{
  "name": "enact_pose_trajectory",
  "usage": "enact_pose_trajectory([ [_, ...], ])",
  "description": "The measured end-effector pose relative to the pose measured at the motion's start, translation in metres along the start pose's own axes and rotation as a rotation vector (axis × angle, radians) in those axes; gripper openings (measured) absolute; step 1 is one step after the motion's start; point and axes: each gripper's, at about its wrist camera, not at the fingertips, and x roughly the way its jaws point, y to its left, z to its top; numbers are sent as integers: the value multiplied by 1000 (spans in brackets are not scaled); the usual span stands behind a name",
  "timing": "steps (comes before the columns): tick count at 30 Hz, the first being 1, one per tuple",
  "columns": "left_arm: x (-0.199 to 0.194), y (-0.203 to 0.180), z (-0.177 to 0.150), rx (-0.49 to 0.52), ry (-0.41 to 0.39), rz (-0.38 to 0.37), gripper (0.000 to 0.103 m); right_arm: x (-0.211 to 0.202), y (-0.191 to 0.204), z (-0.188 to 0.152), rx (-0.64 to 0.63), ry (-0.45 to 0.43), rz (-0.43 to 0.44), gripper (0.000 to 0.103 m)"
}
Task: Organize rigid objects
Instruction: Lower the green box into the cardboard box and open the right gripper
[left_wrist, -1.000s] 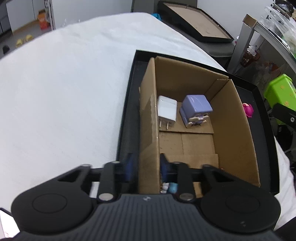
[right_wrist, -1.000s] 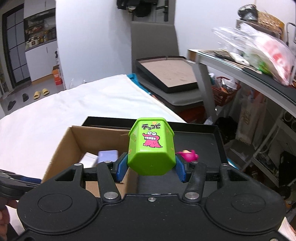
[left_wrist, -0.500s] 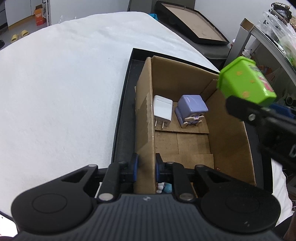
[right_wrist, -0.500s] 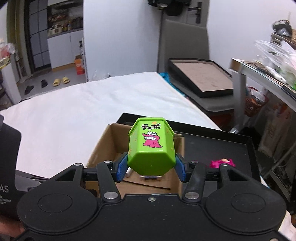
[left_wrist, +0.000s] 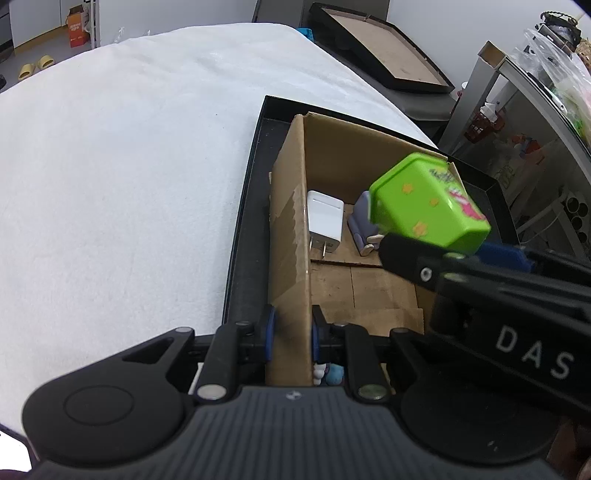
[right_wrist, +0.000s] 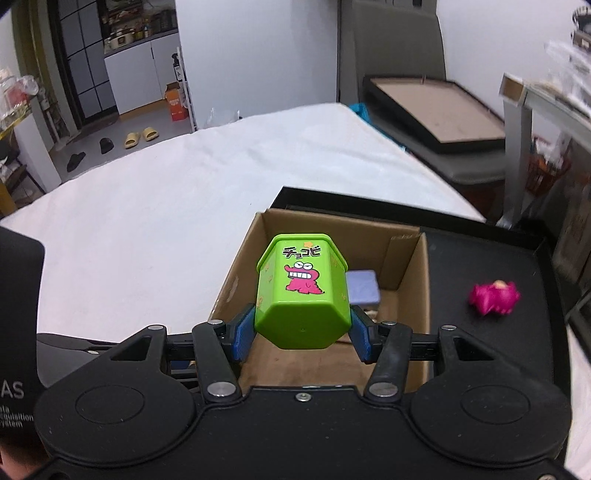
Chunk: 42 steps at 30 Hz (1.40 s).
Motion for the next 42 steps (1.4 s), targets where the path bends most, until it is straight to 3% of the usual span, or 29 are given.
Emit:
enact_pose_trajectory([
  [20, 0, -2, -1, 18, -8, 14, 17, 45, -31, -15, 296, 152, 145, 48],
  [25, 0, -7, -1, 40, -11, 39, 17, 34, -40, -15, 311, 117, 175, 49],
  [42, -9, -38, 8, 133, -12, 189, 20, -15, -88, -19, 219, -34, 119, 49],
])
